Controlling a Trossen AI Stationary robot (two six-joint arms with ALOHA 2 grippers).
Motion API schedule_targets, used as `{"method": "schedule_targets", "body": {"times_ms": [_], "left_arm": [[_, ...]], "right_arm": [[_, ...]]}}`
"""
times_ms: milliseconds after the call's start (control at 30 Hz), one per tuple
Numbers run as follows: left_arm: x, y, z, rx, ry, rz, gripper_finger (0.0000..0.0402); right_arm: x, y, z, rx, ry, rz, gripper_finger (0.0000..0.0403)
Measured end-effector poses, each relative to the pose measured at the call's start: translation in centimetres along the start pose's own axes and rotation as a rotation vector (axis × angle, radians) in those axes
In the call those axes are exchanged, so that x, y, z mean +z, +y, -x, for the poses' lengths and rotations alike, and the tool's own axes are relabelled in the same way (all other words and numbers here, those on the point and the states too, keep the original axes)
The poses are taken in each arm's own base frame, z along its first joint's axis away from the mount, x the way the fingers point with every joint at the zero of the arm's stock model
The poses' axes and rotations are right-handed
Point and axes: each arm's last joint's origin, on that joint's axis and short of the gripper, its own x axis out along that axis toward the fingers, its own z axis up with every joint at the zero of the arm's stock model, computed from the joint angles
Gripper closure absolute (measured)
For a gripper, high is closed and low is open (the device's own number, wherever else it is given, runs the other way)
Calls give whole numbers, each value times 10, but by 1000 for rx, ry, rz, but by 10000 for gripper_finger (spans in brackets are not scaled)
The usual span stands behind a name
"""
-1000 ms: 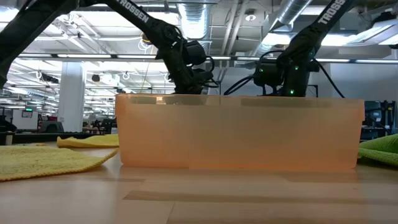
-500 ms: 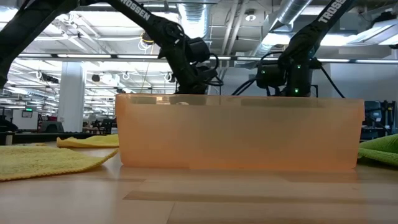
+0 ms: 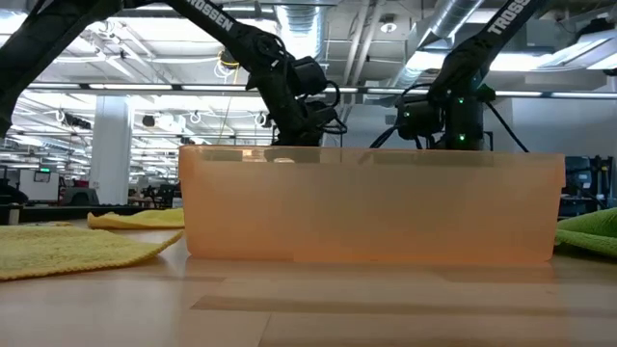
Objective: Fold microfiber towels
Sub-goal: Fold the blue towel
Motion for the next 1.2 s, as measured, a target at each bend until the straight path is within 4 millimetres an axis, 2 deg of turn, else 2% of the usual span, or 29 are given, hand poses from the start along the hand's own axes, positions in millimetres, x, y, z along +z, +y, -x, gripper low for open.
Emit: {"method": "schedule_targets", "body": {"times_ms": [167, 500, 867, 1200], "left_arm": [[-1, 1, 0, 28, 3, 1, 401], [-1, 1, 0, 29, 7, 3, 401], [2, -6, -1, -26, -28, 49, 401], [3, -32, -3, -84, -76, 67, 401]], "right_arm": [[4, 0, 6, 0, -13, 1, 272], [11, 2, 46, -6, -183, 9, 272], [-9, 5, 100, -9, -416, -13, 272], [-27, 6, 128, -11, -543, -31, 272]]}}
